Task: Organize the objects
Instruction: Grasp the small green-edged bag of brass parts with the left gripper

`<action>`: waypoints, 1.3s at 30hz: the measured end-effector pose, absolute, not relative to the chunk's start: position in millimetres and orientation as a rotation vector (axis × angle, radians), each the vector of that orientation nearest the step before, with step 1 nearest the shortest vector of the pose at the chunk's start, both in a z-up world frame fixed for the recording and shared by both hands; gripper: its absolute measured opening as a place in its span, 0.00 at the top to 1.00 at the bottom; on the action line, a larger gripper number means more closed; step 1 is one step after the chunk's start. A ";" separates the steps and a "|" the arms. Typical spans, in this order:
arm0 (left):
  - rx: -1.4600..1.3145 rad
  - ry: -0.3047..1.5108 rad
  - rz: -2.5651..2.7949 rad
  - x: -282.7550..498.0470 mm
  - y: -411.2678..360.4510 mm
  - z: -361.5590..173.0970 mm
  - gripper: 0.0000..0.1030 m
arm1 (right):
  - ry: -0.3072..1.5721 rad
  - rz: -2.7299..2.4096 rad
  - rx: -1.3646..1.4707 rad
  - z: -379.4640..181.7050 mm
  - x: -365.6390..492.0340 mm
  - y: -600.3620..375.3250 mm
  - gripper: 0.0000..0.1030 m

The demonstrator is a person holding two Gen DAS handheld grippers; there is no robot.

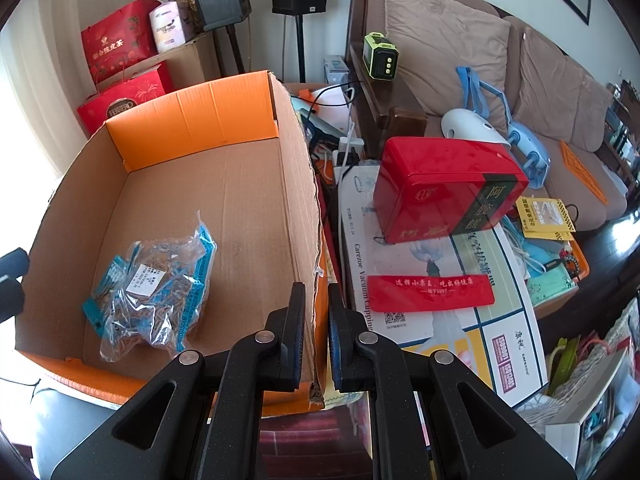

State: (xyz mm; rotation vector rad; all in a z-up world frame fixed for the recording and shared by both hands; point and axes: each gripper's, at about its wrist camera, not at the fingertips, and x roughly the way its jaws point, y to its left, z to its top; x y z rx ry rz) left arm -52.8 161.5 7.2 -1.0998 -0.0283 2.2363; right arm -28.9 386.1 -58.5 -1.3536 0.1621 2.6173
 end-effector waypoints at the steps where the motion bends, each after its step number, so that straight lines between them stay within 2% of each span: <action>1: -1.090 -0.039 2.261 -53.9 153.3 10.7 0.37 | 0.163 2.617 -1.353 -58.5 -28.9 386.0 0.91; 2: -1.080 -0.051 2.288 -54.3 144.3 14.2 0.32 | 0.161 2.617 -1.353 -58.5 -29.0 386.0 0.91; 7: -1.074 -0.084 2.373 -61.5 104.2 24.6 0.30 | 0.165 2.617 -1.354 -58.8 -29.0 386.0 0.91; 10: -1.079 -0.093 2.407 -64.4 81.5 25.8 0.21 | 0.161 2.616 -1.353 -58.4 -28.8 385.9 0.91; 12: -1.085 -0.115 2.439 -66.0 64.8 25.3 0.10 | 0.163 2.617 -1.354 -58.5 -28.9 386.0 0.91; 22: -1.204 -0.096 2.574 -68.7 5.1 0.9 0.10 | 0.160 2.616 -1.353 -58.7 -29.1 385.9 0.91; 27: -1.304 -0.079 2.562 -65.6 -0.9 -28.4 0.10 | 0.158 2.616 -1.353 -58.7 -29.1 385.9 0.91; 34: -1.423 -0.159 2.459 -70.0 -1.0 -72.0 0.10 | 0.153 2.615 -1.353 -58.9 -29.2 386.5 0.91; 39: -1.447 -0.127 2.459 -70.0 13.0 -84.9 0.10 | 0.153 2.615 -1.353 -59.0 -29.4 386.9 0.91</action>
